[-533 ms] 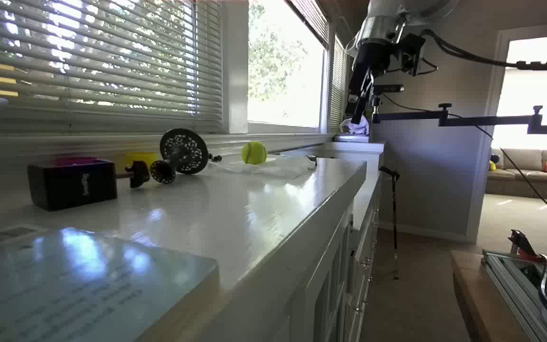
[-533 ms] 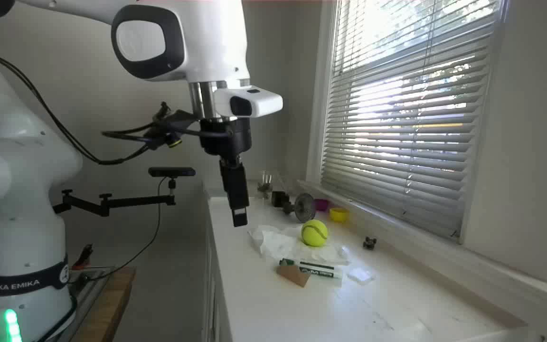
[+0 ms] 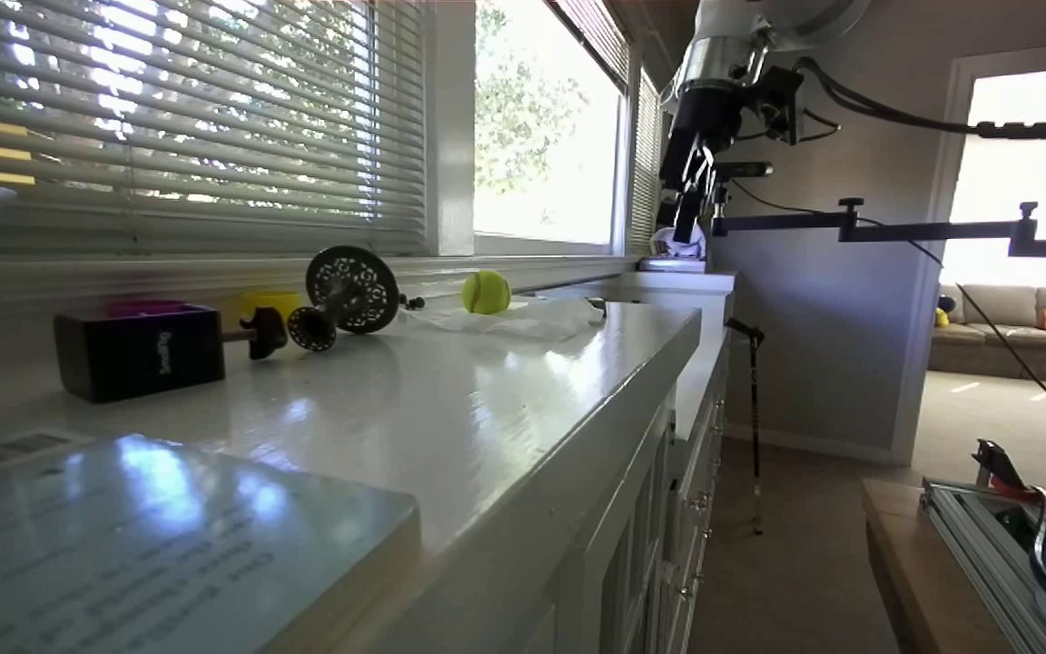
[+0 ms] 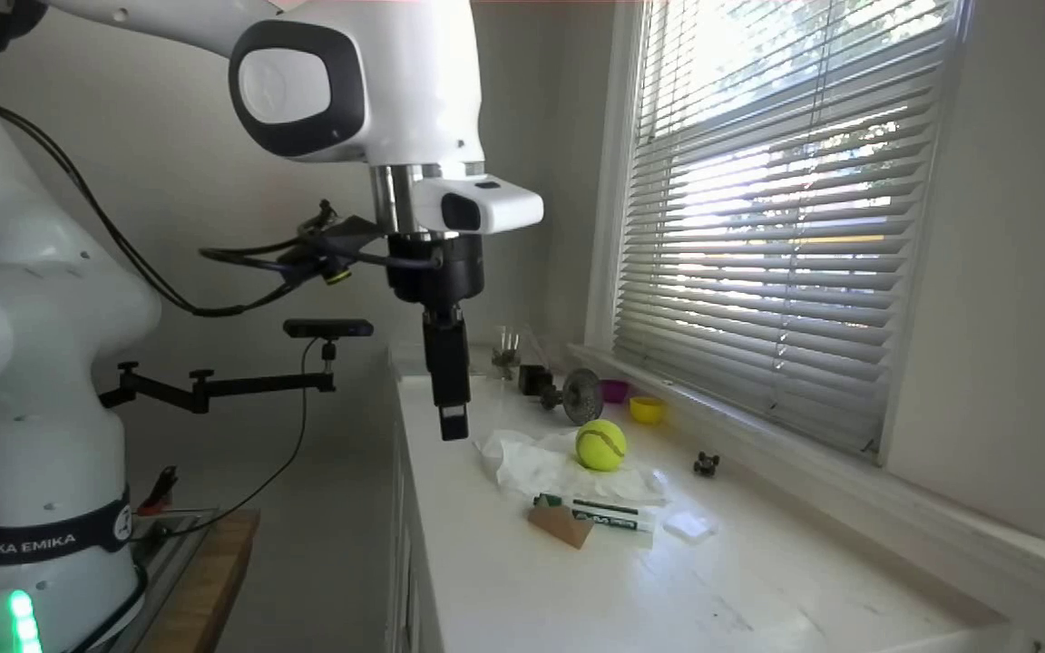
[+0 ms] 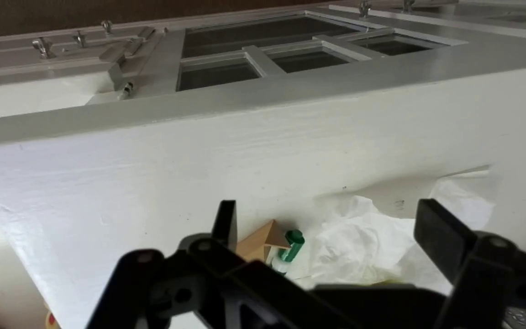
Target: Pick up the block, and then put it in the cup
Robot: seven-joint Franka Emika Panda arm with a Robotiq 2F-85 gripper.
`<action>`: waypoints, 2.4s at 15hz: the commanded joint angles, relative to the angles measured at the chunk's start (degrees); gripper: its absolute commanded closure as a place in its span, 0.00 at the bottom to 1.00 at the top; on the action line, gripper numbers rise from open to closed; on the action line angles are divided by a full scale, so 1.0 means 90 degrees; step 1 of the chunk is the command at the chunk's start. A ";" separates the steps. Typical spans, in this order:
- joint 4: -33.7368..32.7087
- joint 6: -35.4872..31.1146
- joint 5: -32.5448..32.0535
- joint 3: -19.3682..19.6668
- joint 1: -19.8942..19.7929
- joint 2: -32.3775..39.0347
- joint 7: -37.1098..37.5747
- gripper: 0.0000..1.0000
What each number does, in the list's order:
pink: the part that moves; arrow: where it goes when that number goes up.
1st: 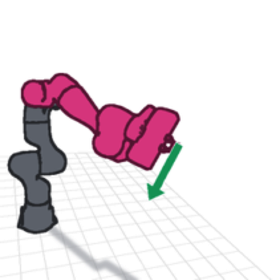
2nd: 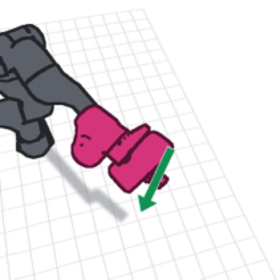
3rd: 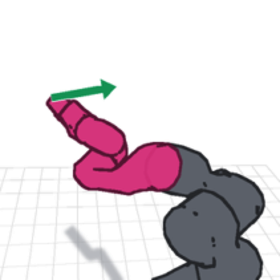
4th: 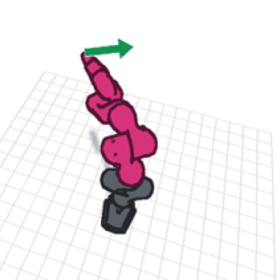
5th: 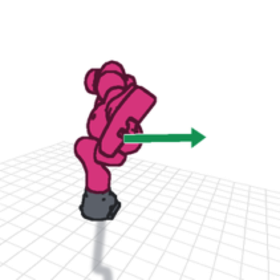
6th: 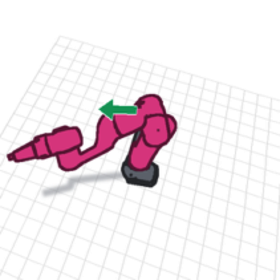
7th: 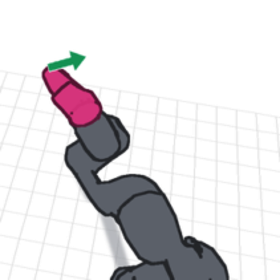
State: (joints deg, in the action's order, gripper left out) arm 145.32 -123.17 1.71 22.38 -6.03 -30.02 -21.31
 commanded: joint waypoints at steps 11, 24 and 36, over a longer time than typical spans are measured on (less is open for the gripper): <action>-0.0217 -0.0844 -0.0214 -0.1366 -0.0811 0.1146 0.3301 0.00; -0.2551 -0.0212 -0.0447 -0.1273 -0.0962 0.3765 0.7385 0.13; -0.2999 0.0479 -0.0268 -0.1137 -0.0687 0.4083 0.8366 0.95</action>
State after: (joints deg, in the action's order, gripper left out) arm 119.76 -120.59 -0.62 11.45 -13.25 6.39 52.77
